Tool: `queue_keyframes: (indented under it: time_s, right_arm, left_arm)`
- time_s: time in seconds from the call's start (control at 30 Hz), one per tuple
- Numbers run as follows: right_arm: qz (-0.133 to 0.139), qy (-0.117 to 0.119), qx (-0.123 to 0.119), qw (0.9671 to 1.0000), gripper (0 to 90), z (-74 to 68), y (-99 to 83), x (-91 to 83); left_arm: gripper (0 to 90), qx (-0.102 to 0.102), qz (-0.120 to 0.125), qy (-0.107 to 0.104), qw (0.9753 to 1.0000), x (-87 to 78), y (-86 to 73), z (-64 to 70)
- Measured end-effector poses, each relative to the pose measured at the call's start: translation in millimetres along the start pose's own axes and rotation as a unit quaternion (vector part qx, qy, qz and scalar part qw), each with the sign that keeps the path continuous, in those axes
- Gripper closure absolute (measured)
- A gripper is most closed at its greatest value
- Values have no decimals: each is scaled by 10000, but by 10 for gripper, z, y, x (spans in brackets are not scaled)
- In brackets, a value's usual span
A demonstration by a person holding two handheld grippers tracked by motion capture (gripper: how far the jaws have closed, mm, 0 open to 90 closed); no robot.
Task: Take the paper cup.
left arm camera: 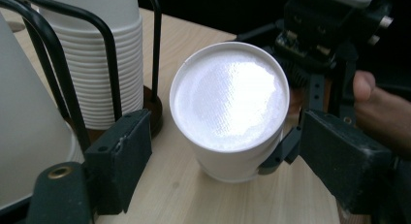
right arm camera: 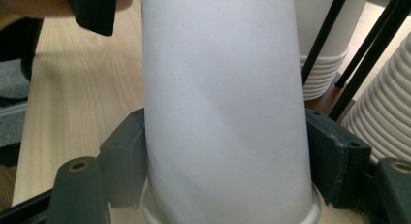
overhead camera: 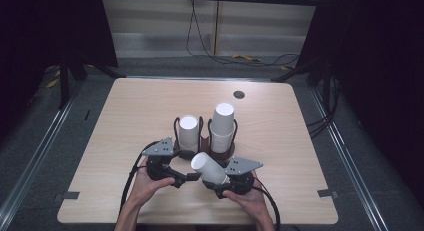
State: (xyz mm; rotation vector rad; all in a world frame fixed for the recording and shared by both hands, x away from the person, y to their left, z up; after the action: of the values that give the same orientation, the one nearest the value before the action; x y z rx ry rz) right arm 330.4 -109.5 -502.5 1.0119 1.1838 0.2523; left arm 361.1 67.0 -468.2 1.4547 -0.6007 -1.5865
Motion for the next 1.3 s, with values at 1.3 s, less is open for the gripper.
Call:
queue_keyframes:
  time_s: [1.3]
  right_arm:
    - [-1191, 138, -715, 9902, 263, 106, 201, -22]
  left_arm:
    - [202, 739, -1322, 135, 9884, -21, 158, -69]
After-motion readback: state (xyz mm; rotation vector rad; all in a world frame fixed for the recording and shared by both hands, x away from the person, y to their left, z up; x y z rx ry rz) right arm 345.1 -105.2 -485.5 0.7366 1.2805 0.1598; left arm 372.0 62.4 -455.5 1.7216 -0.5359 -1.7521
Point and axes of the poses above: each handheld gripper's, and its own axes: x roughly forward along the jaws, y roughly out of its top, z roughly to its right, the point moved 5 cm from there along x, roughly forward along the jaws, and after that the axes turned 12 degrees about -z, right-handed, at the moved point
